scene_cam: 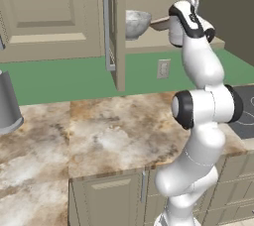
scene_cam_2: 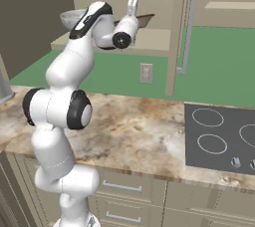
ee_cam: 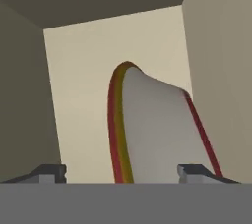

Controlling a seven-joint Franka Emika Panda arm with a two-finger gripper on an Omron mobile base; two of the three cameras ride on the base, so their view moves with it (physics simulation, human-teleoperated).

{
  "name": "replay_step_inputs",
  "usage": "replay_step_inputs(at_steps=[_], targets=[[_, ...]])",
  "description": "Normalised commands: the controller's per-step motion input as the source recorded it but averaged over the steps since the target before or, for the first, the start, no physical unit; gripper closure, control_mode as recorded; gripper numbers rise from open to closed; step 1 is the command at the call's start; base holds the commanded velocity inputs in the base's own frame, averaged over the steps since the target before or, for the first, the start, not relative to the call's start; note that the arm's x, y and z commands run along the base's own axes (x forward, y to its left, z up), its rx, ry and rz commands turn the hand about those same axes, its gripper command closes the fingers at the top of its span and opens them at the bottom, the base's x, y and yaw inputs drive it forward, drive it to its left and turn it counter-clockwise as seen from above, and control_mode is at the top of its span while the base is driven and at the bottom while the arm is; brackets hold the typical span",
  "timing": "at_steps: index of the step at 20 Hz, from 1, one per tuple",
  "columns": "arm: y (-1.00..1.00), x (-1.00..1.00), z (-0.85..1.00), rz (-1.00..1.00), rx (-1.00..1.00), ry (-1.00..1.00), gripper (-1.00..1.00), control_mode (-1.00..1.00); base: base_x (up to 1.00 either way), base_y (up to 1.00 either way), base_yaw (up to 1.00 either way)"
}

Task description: Open the cabinet. Pick the bowls from the counter and place them in the cabinet. Then close the cabinet.

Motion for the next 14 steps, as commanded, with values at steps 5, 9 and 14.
replay_step_inputs(at_steps=[5, 9, 14], targets=[[-0.25, 0.2, -0.2, -0.01, 0.05, -0.06, -1.0, -1.0, 0.0, 0.0, 0.0], [-0.54, -0.16, 0.0, 0.0, 0.13, 0.0, -1.0, -1.0, 0.0, 0.0, 0.0], [-0.4, -0.45, 0.0, 0.0, 0.1, 0.0, -1.0, -1.0, 0.0, 0.0, 0.0]])
